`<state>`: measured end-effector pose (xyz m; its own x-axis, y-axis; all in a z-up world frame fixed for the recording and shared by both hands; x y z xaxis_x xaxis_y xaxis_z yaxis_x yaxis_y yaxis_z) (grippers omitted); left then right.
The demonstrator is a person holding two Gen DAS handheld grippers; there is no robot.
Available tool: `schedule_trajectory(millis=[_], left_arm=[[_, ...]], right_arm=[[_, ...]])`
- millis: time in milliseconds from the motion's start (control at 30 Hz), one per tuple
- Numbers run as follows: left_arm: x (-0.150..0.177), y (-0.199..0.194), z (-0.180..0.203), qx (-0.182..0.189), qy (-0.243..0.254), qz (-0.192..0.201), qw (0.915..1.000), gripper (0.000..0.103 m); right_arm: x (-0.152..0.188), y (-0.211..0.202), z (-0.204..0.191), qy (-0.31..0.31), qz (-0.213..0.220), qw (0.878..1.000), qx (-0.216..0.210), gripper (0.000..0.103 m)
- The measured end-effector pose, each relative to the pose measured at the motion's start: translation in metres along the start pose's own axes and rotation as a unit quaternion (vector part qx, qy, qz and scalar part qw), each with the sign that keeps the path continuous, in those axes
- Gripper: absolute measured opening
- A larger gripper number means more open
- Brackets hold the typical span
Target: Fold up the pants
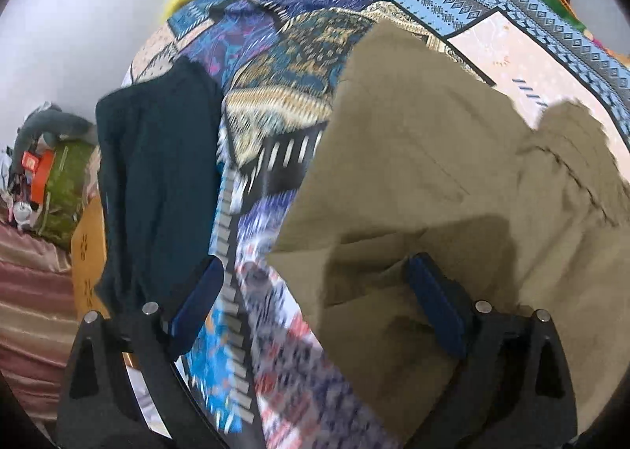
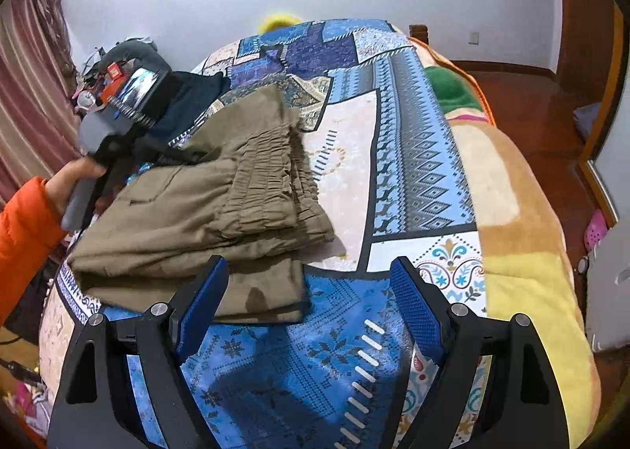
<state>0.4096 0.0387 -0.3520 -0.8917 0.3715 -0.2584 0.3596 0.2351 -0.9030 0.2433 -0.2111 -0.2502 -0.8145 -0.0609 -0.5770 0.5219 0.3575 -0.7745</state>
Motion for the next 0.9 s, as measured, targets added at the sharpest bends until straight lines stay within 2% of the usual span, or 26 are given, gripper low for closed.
schedule_trajectory(millis=[233,367,500,533,600,700,767,900], left_arm=[[0.059,-0.035,-0.022,0.029,-0.042,0.007,0.9987,0.097],[0.099,-0.060,-0.025,0.047,-0.061,0.020,0.9968,0.097],[0.124,-0.073,-0.024,0.077,-0.093,0.032,0.9922,0.097],[0.129,-0.076,-0.025,0.085,-0.103,0.040,0.9902,0.097],[0.135,-0.078,-0.026,0.099,-0.121,0.044,0.9867,0.097],[0.139,-0.075,-0.028,0.127,-0.147,0.046,0.9798,0.096],[0.139,-0.074,-0.032,0.145,-0.164,0.047,0.9745,0.095],[0.133,-0.079,-0.044,0.151,-0.183,0.059,0.9697,0.087]], right_arm=[[-0.009,-0.010,-0.017,-0.016,0.020,1.000,-0.014,0.081],[-0.010,0.003,-0.031,-0.021,0.005,0.999,-0.046,0.081],[-0.008,0.026,-0.036,-0.020,-0.013,0.998,-0.055,0.080],[-0.009,0.033,-0.036,-0.020,-0.017,0.998,-0.056,0.078],[-0.009,0.045,-0.036,-0.014,-0.028,0.997,-0.064,0.061],[-0.007,0.058,-0.032,-0.012,-0.045,0.997,-0.065,0.045],[-0.004,0.063,-0.030,-0.027,-0.049,0.997,-0.056,0.042],[-0.004,0.067,-0.025,-0.061,-0.055,0.996,-0.035,0.039]])
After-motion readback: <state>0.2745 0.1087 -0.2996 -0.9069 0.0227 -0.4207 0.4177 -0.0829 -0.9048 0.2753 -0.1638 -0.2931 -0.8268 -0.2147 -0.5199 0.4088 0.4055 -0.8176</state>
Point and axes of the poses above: each gripper's, at about its wrist camera, not at the fingertips, and y roughly the way its jaws point, z to its right, x to its underside, the point moved 9 cm from there along y, roughly the way its jaws point, and after that the axes turned 3 degrees about -z, right-handed, at the moved point
